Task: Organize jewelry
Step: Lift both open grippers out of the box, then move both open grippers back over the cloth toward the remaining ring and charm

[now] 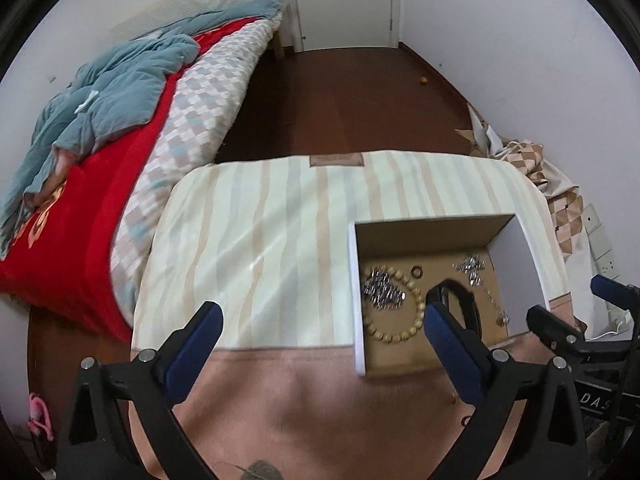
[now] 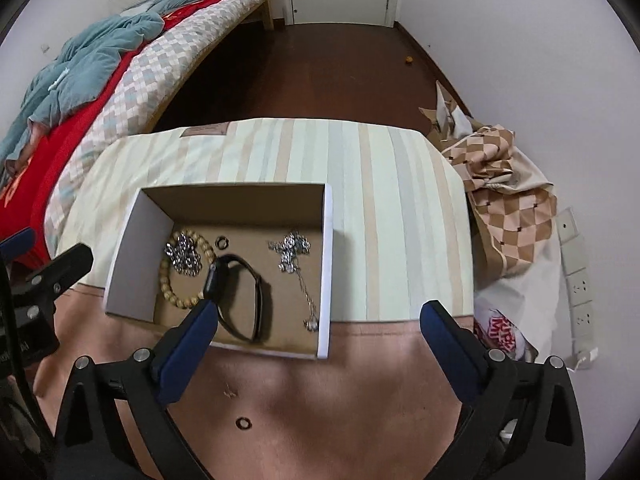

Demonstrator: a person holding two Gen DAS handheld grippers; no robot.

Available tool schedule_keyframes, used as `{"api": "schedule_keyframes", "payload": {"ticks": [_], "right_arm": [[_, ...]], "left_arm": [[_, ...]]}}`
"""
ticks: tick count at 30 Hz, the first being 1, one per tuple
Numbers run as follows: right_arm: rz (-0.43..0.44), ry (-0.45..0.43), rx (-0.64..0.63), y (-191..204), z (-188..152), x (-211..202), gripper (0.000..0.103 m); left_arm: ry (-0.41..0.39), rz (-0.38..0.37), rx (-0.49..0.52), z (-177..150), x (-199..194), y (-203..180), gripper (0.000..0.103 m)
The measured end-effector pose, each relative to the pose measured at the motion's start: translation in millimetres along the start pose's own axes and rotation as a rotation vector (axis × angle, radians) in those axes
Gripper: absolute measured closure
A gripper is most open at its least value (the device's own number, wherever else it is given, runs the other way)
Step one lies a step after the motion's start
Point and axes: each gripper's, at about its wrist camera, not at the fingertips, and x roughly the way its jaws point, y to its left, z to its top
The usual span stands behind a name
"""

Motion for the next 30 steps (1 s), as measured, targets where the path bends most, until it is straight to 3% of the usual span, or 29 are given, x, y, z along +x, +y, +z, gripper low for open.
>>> {"api": "schedule_keyframes", "payload": {"ticks": [13,24,30], "right_arm": [[-0.047,-0.107,0.007,8.5,-27.5,-60.5,0.001],[-0.042,-0.228,0.017,16.0,-50.1,-129.8,0.001],[-0.023,-0.242,0.022,19.3,-60.0,-141.2,0.001]], "left_arm": [[-0.119,0.089,-0.022,-35.9,-59.1,3.4,0.001],[-0.226,0.071,-0.032,-52.7,-119.3,3.0,0.001],[-0.238,0.074,-0.055,-60.7,-124.4,5.8,0.001]]}}
